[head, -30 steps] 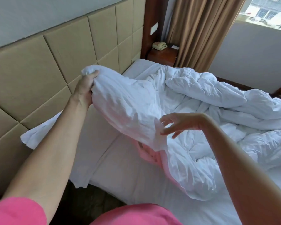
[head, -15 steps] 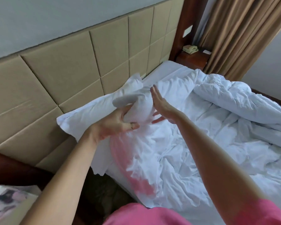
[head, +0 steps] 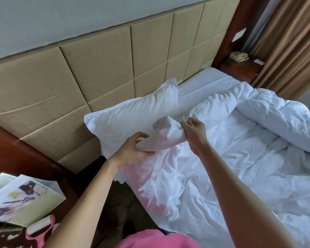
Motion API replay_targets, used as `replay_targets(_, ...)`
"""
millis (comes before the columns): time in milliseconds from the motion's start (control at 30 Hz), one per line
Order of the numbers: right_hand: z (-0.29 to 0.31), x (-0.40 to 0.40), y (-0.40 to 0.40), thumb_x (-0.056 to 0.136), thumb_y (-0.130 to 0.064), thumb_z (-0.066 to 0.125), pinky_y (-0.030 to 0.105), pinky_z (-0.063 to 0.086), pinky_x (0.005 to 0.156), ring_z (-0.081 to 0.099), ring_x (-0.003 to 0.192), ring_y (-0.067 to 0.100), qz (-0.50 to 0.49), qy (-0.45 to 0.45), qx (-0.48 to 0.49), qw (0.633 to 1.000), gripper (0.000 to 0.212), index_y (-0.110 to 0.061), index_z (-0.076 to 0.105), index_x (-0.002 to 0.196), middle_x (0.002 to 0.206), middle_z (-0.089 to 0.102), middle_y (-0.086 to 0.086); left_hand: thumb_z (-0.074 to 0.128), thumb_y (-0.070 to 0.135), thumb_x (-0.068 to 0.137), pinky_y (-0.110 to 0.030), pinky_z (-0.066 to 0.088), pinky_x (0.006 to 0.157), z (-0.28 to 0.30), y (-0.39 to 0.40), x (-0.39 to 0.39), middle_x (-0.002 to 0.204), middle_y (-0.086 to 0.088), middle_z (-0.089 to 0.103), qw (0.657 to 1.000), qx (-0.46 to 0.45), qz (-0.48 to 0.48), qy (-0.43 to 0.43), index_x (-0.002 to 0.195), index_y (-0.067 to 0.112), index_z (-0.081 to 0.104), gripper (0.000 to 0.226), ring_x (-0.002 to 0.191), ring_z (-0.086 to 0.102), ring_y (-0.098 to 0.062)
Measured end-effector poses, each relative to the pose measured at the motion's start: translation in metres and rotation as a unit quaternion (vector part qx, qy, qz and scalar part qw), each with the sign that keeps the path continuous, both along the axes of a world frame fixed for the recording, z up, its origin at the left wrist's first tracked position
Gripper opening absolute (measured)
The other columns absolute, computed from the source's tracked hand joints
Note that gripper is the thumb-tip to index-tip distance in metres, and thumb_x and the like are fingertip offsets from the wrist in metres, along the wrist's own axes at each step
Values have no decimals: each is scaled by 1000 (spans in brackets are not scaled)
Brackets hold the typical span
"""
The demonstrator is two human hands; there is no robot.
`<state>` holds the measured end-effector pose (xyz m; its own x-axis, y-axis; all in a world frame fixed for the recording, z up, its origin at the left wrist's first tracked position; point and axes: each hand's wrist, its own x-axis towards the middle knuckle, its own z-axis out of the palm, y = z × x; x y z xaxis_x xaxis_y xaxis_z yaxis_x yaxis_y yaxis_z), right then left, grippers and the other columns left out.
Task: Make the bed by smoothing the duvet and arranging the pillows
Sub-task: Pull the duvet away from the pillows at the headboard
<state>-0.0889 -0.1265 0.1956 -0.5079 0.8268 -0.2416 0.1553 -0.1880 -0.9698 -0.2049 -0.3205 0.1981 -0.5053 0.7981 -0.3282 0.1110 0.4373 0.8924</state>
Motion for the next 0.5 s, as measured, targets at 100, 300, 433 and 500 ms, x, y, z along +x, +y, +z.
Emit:
replay_targets(100,-6,-1,2,73,3,58,32,17,55,18,58,11,-21,12,15,1000,50,-25,20,55,59,19,-5,81,26,79,-17,40,88,-14,-1,-4,123,15,54,1000,-28,-14,-2,121,26,57,49,114,46,0)
replay_targets(300,-20,-8,27,71,4,53,28,19,52,15,52,9,-146,0,77,986,46,-22,19,54,48,16,-13,75,32,85,-15,48,75,-56,0,-14,103,5,72,989,-1,59,-137,117,23,62,35,94,67,-7)
replay_targets(433,-46,-31,41,68,0,52,26,20,48,16,52,9,-121,-44,126,984,42,-23,20,54,46,17,-13,71,45,85,-22,50,68,-101,18,-31,95,-3,73,986,-68,104,-111,104,20,66,32,78,65,-12)
replay_targets(500,-63,-43,43,66,-5,53,29,23,50,19,53,12,-96,-98,153,979,39,-21,20,50,45,19,-11,71,45,86,-21,47,61,-126,24,-40,92,-2,72,981,-89,123,-118,106,19,66,33,71,61,-11)
